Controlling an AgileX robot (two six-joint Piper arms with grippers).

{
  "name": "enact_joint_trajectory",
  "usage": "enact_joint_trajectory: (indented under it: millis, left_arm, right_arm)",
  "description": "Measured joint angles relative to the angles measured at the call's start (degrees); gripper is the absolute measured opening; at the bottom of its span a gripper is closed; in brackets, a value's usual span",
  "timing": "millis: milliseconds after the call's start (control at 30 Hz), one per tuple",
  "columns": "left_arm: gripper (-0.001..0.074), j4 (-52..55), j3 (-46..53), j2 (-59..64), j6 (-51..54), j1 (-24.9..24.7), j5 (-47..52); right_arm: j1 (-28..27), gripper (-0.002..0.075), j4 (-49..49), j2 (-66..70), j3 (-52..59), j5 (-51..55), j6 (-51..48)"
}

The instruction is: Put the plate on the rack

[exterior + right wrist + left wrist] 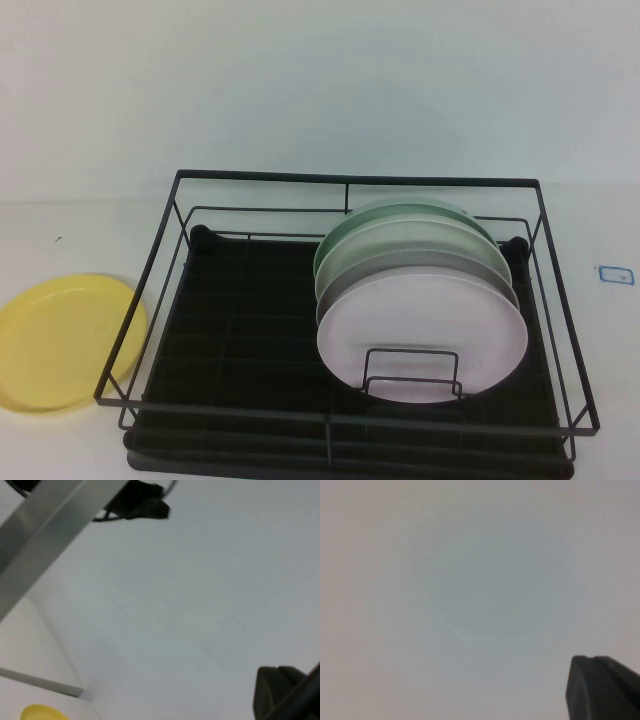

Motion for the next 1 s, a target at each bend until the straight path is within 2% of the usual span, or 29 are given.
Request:
enact_joint_trajectory:
  millis: [100,167,267,367,400,600,833,1000]
  left_arm:
    - [0.0001,-7.9,0.0,-0.6,-8.0,0.0,8.7]
    - [0.0001,-13.4,0.0,-1.1,-7.1,0.0,13.9]
    - [0.0001,-13.8,0.0,-1.2,8.1,0.0,12.5]
    - [0.0001,-21.2,0.0,-1.1,23.2,0.0,11.4]
    - [0.0001,-21.4,0.0,-1.1,25.0,0.0,11.9]
    - [0.0001,-12.9,0.0,-1.3,28.5,0.0,12.8]
    - [0.0001,-10.4,0.0,-1.7,28.5,0.0,3.9]
    - [0.0001,-7.3,-0.1,-1.3,28.4,0.0,-3.7]
  right_arm:
    - [0.0,-0.0002,0.7,0.0,0.0,2.8,2.4]
    - [0.0,-0.0002,2.3,0.0,0.0,4.8,3.1]
    - [0.0,-0.0002,7.8,0.0,0.0,6.9,3.5]
    - [0.0,-0.0002,15.4,0.0,0.0,8.0,3.3]
    - [0.0,-0.0002,17.0,0.0,0.0,8.8,2.9]
    - [0.0,-0.0002,20.4,0.0,-0.1,11.4,2.2]
    - [0.0,-0.0002,23.2,0.0,-0.1,9.0,2.1]
    - [0.0,-0.0002,16.2,0.0,-0.1,8.9,4.2]
